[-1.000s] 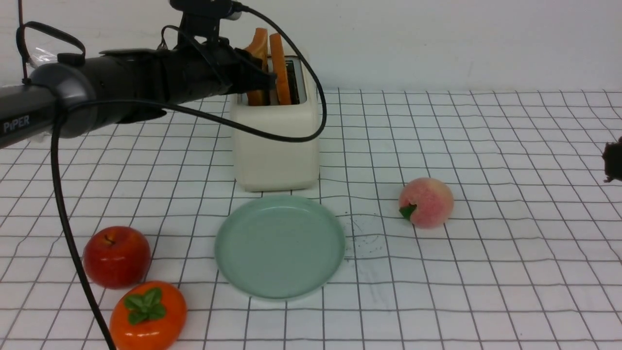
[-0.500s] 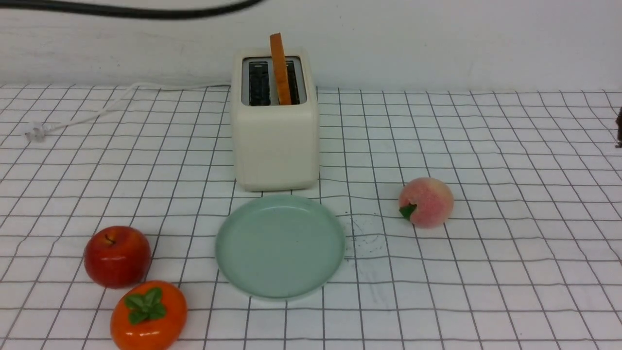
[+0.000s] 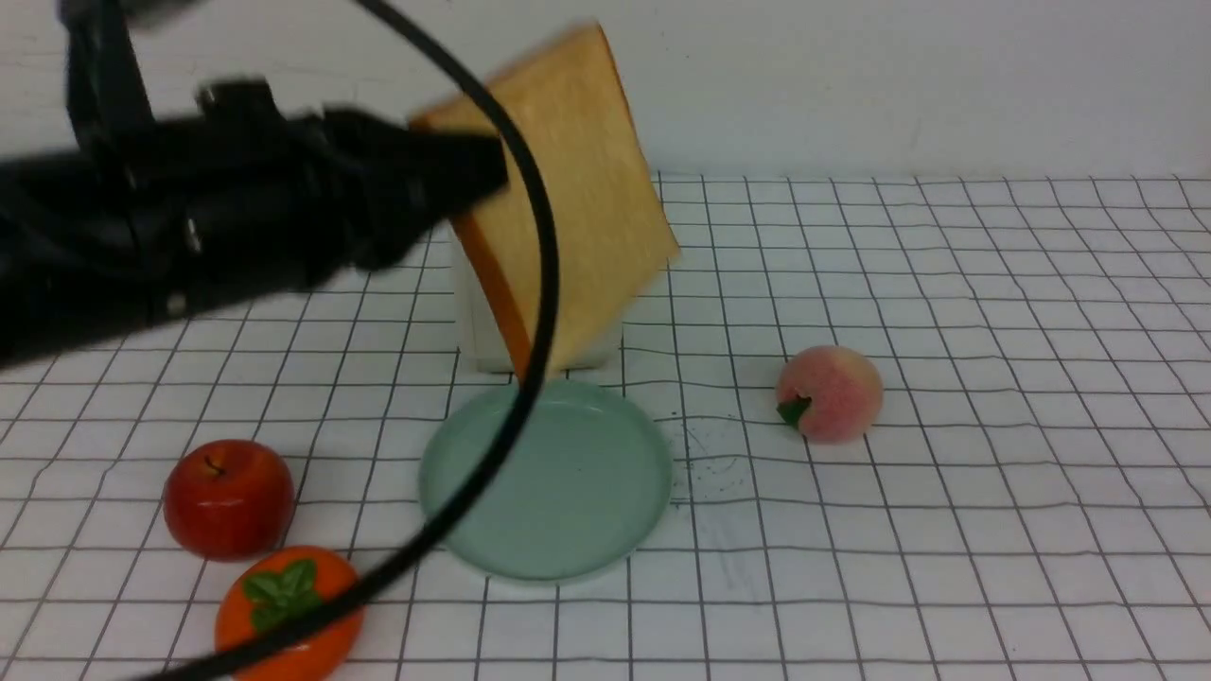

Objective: Take toasted bread from bread machine on white checkered table place on plate.

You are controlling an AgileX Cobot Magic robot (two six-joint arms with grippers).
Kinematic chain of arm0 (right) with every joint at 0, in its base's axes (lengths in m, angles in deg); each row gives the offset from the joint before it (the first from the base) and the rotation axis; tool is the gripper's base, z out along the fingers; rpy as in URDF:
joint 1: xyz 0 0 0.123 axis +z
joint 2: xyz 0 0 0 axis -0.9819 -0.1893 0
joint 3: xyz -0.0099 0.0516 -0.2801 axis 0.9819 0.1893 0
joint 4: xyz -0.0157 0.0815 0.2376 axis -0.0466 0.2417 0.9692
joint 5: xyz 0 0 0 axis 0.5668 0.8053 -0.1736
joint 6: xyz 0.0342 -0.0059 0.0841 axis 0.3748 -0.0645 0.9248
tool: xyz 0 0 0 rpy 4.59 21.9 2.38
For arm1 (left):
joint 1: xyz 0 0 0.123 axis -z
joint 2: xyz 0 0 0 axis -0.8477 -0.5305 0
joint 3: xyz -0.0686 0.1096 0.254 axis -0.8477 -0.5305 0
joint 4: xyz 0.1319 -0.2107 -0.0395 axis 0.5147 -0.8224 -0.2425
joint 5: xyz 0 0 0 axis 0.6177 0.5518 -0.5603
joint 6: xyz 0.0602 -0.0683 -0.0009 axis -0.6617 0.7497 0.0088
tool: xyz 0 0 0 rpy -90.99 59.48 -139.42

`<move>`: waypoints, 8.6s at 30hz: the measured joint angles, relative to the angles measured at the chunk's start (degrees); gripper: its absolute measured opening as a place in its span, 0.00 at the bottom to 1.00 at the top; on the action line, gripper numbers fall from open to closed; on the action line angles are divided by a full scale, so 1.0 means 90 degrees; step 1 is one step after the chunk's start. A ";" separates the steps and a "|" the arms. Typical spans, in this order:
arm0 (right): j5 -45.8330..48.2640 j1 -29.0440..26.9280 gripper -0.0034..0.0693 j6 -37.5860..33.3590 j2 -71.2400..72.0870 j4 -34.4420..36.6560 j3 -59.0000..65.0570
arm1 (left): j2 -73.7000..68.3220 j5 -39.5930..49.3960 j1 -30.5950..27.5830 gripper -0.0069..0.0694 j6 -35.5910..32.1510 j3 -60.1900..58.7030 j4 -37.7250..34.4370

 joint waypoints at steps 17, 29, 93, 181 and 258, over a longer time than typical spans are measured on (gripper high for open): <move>0.0575 0.0000 0.03 -0.0007 0.0000 0.0293 0.0000 | -0.1827 -0.0232 0.0347 0.19 0.2524 -0.0189 0.1795; 0.0969 0.0000 0.04 -0.0013 0.0000 0.0298 0.0000 | -0.2035 -0.0956 0.0347 0.19 0.0794 -0.0150 0.0062; -0.0903 0.2197 0.48 0.1178 -0.8623 -0.1235 -0.6880 | 0.3785 -0.1717 0.0347 0.07 0.1069 -0.1670 0.2441; 0.0010 0.0798 0.66 -0.0987 -0.8589 0.2638 -0.4219 | 0.3785 0.0146 0.0347 0.07 0.6360 -0.2245 0.7128; -0.3041 -0.1023 0.02 0.2315 0.4622 -0.2963 0.6712 | 0.7416 -0.1876 0.0347 0.07 0.6383 -0.4518 0.6814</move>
